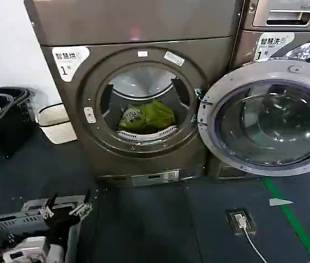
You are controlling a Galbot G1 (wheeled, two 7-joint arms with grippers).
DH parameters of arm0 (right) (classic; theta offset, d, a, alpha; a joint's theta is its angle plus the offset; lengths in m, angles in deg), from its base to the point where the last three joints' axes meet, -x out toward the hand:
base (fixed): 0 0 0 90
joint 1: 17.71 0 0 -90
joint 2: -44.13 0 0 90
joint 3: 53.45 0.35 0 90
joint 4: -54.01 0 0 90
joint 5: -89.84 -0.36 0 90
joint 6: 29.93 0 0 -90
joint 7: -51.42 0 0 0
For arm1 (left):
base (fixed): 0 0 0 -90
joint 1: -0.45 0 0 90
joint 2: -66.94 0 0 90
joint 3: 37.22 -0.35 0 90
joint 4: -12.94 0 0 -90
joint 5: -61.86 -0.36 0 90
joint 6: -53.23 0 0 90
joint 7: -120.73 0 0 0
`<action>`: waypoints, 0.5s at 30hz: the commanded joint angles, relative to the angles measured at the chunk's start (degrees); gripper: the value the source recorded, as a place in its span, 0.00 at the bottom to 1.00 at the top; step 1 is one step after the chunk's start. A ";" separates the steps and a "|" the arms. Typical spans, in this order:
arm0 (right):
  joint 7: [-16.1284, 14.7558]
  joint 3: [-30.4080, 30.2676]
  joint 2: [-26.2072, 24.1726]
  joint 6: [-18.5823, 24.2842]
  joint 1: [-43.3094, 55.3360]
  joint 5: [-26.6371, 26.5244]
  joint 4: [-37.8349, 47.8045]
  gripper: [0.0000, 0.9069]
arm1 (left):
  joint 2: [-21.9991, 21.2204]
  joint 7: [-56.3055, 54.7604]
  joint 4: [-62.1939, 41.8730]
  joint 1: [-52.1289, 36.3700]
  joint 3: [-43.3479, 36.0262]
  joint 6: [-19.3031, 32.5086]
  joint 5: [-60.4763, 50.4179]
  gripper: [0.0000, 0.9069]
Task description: Grasp the clothes from the dryer.
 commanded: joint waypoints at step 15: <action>-1.90 0.70 -0.37 1.95 -0.21 -2.20 0.08 1.00 | -0.26 -0.52 2.68 -0.50 0.29 -2.50 -0.19 1.00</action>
